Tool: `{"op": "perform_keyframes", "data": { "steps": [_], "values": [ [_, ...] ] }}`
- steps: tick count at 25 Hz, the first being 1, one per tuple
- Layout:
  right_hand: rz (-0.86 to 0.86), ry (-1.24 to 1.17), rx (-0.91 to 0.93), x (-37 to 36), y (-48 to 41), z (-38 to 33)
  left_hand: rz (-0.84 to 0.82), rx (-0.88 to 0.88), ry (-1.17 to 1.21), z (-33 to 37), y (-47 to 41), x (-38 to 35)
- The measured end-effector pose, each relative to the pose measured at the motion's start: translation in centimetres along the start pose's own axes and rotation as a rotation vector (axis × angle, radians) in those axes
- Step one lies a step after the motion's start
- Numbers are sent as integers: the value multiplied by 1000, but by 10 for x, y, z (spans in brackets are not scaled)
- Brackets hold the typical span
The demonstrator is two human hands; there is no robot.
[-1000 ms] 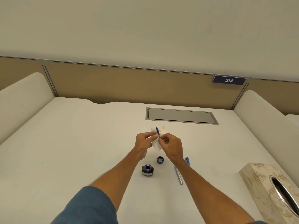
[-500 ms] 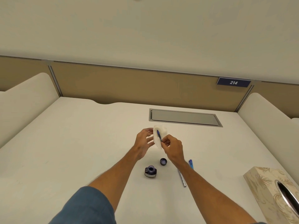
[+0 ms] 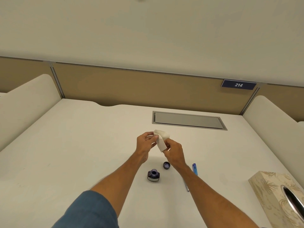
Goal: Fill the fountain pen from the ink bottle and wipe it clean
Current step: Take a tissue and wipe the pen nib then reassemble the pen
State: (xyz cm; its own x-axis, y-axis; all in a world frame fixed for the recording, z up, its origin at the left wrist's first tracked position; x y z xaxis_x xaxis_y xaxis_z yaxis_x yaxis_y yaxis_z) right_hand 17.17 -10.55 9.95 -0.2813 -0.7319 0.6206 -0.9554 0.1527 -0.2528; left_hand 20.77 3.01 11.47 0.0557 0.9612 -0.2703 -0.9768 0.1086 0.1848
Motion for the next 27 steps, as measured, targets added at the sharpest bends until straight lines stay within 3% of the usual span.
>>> {"op": "perform_keyframes", "data": {
  "steps": [14, 18, 22, 27],
  "values": [
    [-94, 1, -2, 2, 6, 5, 68, -9, -29, 1, 4, -1],
    [-128, 26, -5, 3, 6, 5, 154, -38, -33, 2, 4, 2],
    [-27, -36, -36, 10, 12, 7, 270, -86, -111, 2, 2, 8],
    [92, -109, 74, 17, 11, -3, 298, -128, -268, -3, 3, 8]
  ]
}}
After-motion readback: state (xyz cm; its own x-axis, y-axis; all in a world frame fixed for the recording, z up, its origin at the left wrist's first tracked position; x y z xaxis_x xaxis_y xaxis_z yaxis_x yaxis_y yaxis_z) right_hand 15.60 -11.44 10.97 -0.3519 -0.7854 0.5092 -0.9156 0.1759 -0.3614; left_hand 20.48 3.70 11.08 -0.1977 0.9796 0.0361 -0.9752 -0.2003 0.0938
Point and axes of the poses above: each hand's wrist, its own y-axis away from the middle knuckle, its own x-axis out of the back of the hand, z = x × y, the point moved 2 cm from there along -y, towards the middle knuckle, and after that the axes turned 5 degrees about -y, right-handed, at the moved point
